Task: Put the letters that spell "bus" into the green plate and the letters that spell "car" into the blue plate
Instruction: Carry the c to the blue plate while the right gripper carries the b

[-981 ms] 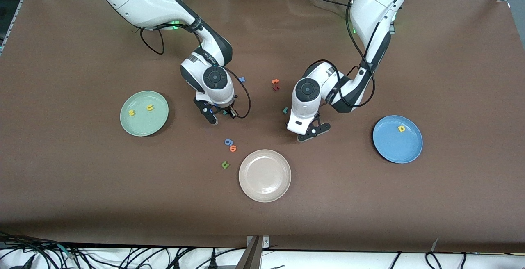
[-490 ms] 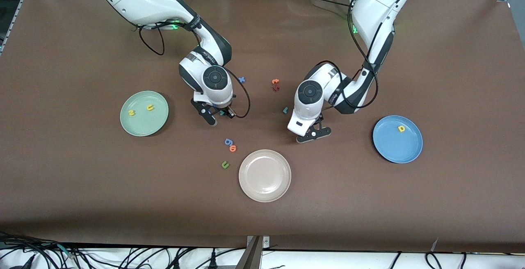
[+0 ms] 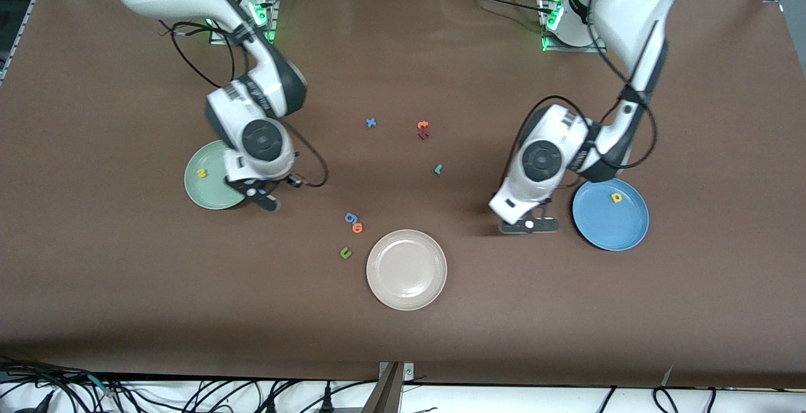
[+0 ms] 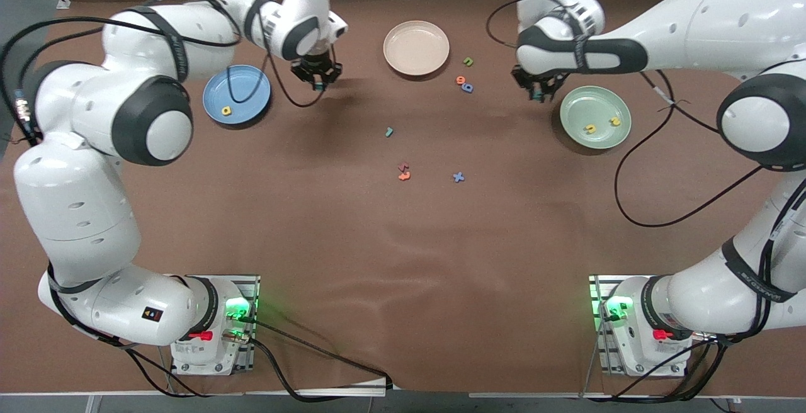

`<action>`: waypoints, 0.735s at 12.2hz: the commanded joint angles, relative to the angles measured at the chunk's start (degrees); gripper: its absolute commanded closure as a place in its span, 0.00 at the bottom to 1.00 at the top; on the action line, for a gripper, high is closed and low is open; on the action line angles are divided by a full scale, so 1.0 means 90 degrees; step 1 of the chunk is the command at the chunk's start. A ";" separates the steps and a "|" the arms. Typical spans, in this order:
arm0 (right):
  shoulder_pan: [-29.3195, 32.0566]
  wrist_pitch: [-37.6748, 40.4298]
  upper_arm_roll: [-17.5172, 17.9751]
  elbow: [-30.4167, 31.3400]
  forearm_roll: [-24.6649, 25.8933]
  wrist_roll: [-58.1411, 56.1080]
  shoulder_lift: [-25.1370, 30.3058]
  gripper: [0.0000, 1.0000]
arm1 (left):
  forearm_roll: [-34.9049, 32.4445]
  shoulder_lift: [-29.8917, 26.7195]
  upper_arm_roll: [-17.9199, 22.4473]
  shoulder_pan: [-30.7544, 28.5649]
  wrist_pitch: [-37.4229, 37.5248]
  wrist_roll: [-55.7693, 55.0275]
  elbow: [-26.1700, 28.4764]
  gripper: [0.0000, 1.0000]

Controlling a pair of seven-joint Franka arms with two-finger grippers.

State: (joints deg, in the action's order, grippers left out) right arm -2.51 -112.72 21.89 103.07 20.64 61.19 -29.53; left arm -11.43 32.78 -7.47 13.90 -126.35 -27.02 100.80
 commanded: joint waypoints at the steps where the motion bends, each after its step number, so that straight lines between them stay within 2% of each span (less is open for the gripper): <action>1: 0.0823 0.0054 0.0078 0.0441 -0.0144 -0.1463 0.0253 0.91 | -0.0087 -0.0604 -0.0069 -0.0625 0.0006 0.1250 0.0645 0.90; 4: 0.1673 -0.0724 0.0078 0.0908 -0.0145 -0.2558 0.0108 0.89 | -0.0068 -0.0819 -0.0069 -0.1269 -0.0004 0.2714 0.0860 0.89; 6: 0.1880 -0.1215 0.0078 0.1125 -0.0135 -0.2766 -0.0009 0.87 | 0.0049 -0.0946 -0.0059 -0.1679 -0.0033 0.3565 0.1006 0.87; 7: 0.1880 -0.1235 0.0078 0.1126 -0.0135 -0.2766 -0.0010 0.75 | 0.0049 -0.0975 -0.0059 -0.1885 -0.0052 0.3965 0.1046 0.86; 8: 0.1880 -0.1197 0.0088 0.1106 -0.0135 -0.2775 0.0000 0.40 | 0.0049 -0.0966 -0.0059 -0.2119 -0.0062 0.4443 0.1065 0.85; 9: 0.1880 -0.1148 0.0088 0.1087 -0.0135 -0.2785 0.0068 0.11 | 0.0049 -0.0966 -0.0059 -0.2305 -0.0101 0.4844 0.1075 0.84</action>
State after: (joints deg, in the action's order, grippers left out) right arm 14.02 -123.22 21.83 112.33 20.32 37.22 -30.52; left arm -11.41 26.14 -7.42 -3.84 -126.41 9.79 108.19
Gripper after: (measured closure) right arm 0.648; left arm 0.762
